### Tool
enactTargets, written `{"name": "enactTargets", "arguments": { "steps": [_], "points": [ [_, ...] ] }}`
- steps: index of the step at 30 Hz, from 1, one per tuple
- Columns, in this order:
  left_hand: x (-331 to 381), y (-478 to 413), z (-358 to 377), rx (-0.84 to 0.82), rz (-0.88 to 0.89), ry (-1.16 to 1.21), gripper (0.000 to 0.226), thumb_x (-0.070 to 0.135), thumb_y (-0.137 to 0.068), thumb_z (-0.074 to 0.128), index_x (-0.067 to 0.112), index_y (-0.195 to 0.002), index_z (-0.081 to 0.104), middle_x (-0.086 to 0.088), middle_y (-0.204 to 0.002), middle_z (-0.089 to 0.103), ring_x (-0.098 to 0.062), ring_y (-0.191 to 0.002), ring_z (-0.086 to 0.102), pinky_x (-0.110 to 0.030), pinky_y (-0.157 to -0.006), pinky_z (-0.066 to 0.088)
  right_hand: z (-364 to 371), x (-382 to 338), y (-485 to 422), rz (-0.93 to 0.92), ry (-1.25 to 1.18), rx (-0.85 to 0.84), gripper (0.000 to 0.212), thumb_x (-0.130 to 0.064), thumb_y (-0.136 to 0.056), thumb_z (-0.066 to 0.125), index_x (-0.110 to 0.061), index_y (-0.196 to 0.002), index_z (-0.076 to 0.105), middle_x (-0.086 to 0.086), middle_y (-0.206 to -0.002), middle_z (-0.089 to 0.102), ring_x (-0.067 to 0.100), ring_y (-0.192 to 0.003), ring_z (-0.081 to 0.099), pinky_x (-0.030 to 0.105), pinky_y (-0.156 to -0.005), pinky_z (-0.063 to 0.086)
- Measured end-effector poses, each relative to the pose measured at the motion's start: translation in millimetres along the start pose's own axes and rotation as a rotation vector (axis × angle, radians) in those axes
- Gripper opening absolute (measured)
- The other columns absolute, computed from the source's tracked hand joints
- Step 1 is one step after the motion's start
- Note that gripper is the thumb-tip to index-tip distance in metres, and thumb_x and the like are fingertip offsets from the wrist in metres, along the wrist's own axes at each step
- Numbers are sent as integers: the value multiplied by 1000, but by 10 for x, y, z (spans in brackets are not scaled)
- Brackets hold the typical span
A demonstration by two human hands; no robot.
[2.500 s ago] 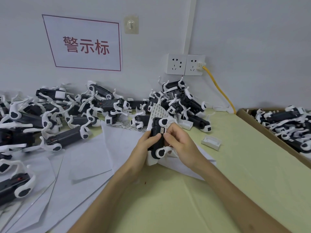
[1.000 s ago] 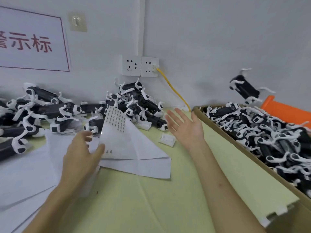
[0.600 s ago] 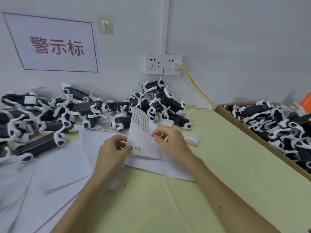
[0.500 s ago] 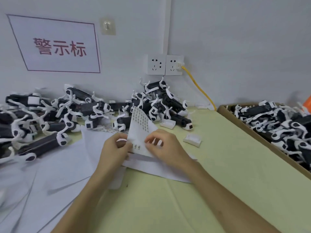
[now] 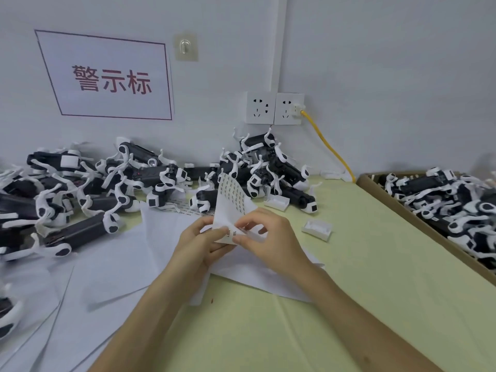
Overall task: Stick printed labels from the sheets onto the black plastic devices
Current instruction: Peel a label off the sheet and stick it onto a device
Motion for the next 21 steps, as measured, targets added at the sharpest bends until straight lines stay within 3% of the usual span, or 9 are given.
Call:
{"name": "enactTargets", "arguments": {
  "steps": [6, 10, 12, 21],
  "points": [
    [-6, 19, 2, 31, -20, -3, 26, 3, -95, 66, 1, -120, 61, -23, -109, 75, -31, -92, 75, -33, -87, 61, 9, -12, 13, -2, -30, -5, 10, -16, -80, 84, -17, -88, 78, -8, -88, 70, 8, -84, 65, 25, -71, 49],
    [3, 14, -38, 87, -17, -104, 21, 13, -91, 73, 8, -111, 67, -9, -92, 76, -19, -76, 71, -25, -73, 58, 5, -24, 17, -37, -25, -8, 7, -13, -82, 83, -15, -87, 80, -8, -85, 72, 10, -81, 67, 28, -73, 50],
    [4, 17, -35, 100, -3, -111, 19, 15, -91, 74, 8, -107, 67, -11, -93, 75, -19, -78, 71, -24, -71, 58, 7, -46, 25, -67, -17, -3, 7, -11, -81, 83, -14, -87, 80, -8, -84, 73, 9, -78, 67, 29, -72, 52],
    [33, 11, -40, 166, 32, -161, 17, 18, -89, 77, 11, -101, 69, -13, -95, 75, -22, -77, 73, -26, -67, 58, 6, -113, 40, -156, 9, 81, 11, -5, -79, 84, -9, -89, 82, -2, -84, 75, 6, -73, 69, 13, -68, 51]
  ]
}}
Point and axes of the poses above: each hand's wrist, its own y-axis away from the middle knuckle, its own z-axis out of the palm, x = y × z, the point moved 3 cm from there along -y, towards the middle knuckle
